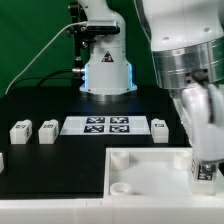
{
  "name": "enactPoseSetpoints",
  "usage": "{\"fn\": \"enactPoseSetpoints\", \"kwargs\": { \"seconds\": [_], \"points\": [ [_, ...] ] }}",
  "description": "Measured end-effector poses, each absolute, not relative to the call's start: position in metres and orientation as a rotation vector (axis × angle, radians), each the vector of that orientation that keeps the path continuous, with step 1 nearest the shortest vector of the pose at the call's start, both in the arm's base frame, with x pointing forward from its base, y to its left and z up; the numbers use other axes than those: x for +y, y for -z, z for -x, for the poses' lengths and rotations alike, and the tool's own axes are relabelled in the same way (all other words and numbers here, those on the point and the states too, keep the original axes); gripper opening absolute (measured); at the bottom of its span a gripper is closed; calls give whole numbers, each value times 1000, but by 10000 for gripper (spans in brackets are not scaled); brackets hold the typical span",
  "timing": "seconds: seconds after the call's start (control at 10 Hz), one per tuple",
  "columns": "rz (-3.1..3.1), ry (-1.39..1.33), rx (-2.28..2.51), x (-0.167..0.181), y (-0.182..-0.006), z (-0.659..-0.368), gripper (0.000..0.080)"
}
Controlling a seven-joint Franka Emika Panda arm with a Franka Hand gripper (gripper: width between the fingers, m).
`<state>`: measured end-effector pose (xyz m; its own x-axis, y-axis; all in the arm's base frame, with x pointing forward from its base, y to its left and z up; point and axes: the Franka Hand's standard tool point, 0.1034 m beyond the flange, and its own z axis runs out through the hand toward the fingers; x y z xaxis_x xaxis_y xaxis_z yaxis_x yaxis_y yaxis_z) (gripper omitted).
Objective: Assemble one leg
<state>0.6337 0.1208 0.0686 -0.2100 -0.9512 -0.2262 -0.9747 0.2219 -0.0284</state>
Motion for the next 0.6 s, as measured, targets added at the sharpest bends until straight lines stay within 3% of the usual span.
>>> {"fn": "enactPoseSetpoints", "kwargs": {
  "seconds": [0.5,0.6],
  "points": [
    [1727,-193,2378,121,-68,-634,296],
    [1845,-181,2284,121,-67,-632,477]
  ]
}}
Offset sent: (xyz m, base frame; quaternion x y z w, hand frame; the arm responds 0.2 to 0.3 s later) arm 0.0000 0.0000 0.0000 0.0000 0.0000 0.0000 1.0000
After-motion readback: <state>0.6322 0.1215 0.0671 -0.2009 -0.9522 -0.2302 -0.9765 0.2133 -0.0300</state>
